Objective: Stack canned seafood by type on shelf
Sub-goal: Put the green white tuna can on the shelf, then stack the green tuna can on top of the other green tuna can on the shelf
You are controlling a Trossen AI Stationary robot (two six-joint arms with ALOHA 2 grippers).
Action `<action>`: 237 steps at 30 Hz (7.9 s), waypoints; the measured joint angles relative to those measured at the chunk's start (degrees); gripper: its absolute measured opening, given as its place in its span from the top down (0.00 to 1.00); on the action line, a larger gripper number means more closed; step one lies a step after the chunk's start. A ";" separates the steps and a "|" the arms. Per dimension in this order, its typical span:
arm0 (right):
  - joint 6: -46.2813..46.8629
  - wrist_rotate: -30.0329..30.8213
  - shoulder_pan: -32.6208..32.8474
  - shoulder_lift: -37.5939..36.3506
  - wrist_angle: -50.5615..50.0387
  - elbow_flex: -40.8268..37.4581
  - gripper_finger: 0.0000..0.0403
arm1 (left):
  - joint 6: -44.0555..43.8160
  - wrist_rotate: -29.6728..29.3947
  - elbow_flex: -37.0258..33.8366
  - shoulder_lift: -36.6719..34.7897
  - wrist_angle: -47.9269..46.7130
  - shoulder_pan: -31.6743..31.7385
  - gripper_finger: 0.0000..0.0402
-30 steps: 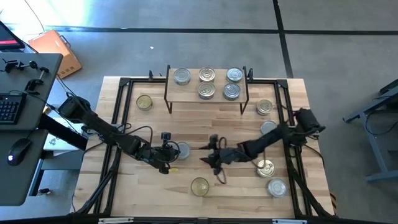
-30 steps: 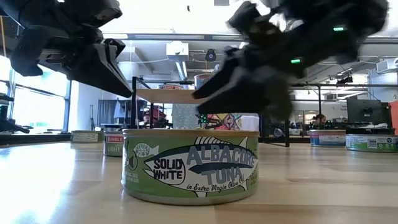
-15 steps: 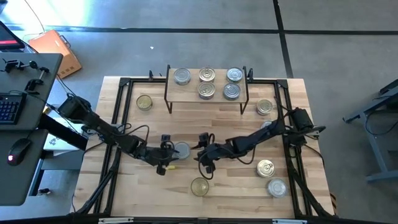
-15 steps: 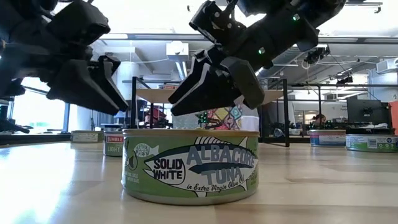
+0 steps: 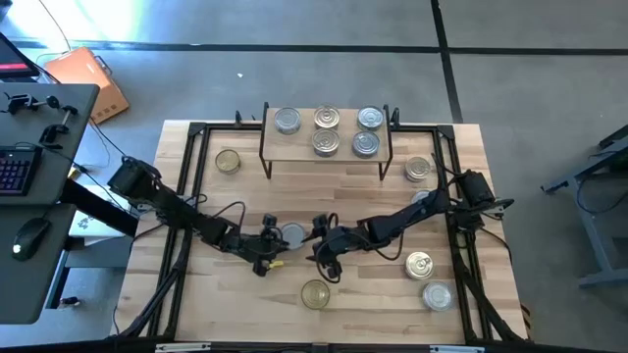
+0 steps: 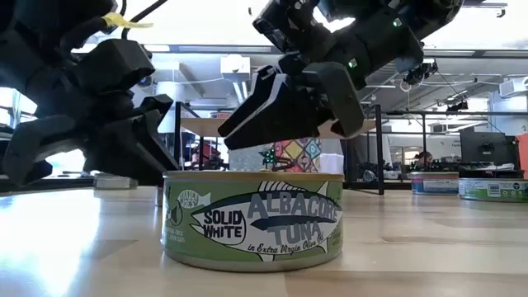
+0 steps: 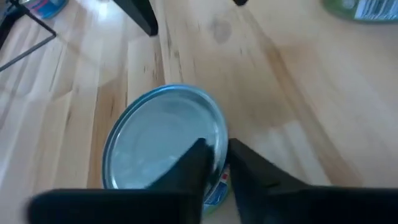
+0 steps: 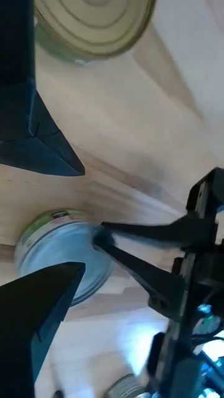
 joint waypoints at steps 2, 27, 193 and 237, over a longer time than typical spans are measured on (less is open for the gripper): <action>-2.80 -0.80 0.00 0.39 0.84 0.00 0.42 | -0.02 0.78 -0.02 -0.05 0.95 0.00 0.96; -26.06 -2.38 -4.17 8.60 14.23 0.24 0.42 | -1.22 0.70 -0.32 -6.97 6.22 1.95 1.00; 83.10 31.68 31.82 -20.91 -79.08 11.23 0.62 | -23.67 -20.19 4.68 -29.09 -31.80 -16.15 0.96; 89.02 24.96 24.22 -26.66 -92.54 -6.10 0.51 | -22.33 -20.24 4.68 -29.10 -16.44 -16.15 0.96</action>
